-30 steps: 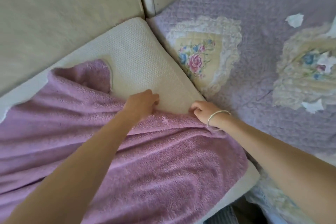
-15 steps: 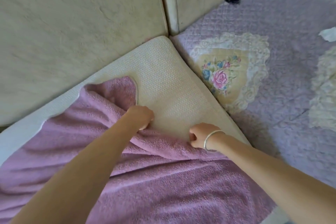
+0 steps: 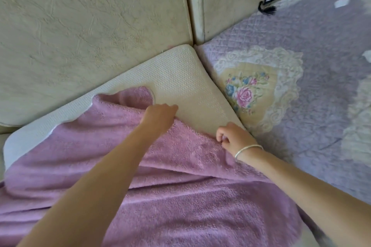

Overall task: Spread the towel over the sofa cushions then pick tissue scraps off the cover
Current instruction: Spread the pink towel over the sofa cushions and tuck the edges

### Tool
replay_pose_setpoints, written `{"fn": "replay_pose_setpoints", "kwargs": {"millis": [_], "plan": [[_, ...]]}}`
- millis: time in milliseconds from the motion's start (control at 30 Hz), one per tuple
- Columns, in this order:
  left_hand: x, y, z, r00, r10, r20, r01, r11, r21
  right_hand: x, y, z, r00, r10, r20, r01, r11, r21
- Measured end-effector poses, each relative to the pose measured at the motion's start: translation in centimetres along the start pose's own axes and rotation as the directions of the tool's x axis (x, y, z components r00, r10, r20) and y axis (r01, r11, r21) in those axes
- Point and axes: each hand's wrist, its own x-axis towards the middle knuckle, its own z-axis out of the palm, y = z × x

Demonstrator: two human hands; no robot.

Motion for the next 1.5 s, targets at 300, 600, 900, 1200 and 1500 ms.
{"fn": "replay_pose_setpoints", "kwargs": {"millis": [300, 600, 900, 1200, 1500], "plan": [[0.3, 2.4, 1.8, 0.962, -0.081, -0.261, 0.023, 0.975, -0.220, 0.6, 3.8, -0.1, 0.993, 0.058, -0.104, -0.076, 0.981, -0.177], [2.4, 1.3, 0.9, 0.986, 0.058, 0.157, -0.016, 0.966, -0.259, 4.4, 1.5, 1.0, 0.974, -0.034, -0.224, 0.008, 0.993, -0.116], [4.4, -0.5, -0.2, 0.861, 0.075, 0.503, 0.249, 0.800, -0.546, 6.9, 0.9, 0.3, 0.995, 0.078, -0.068, -0.083, 0.993, -0.079], [6.8, 2.4, -1.0, 0.914, -0.240, -0.329, 0.023, 0.837, -0.547, 7.6, 0.5, -0.9, 0.950, 0.117, -0.290, -0.164, 0.976, -0.145], [7.7, 3.4, 5.2, 0.968, -0.064, -0.241, -0.034, 0.923, -0.383, 11.7, 0.2, 0.6, 0.951, 0.307, -0.040, -0.309, 0.927, -0.214]]}}
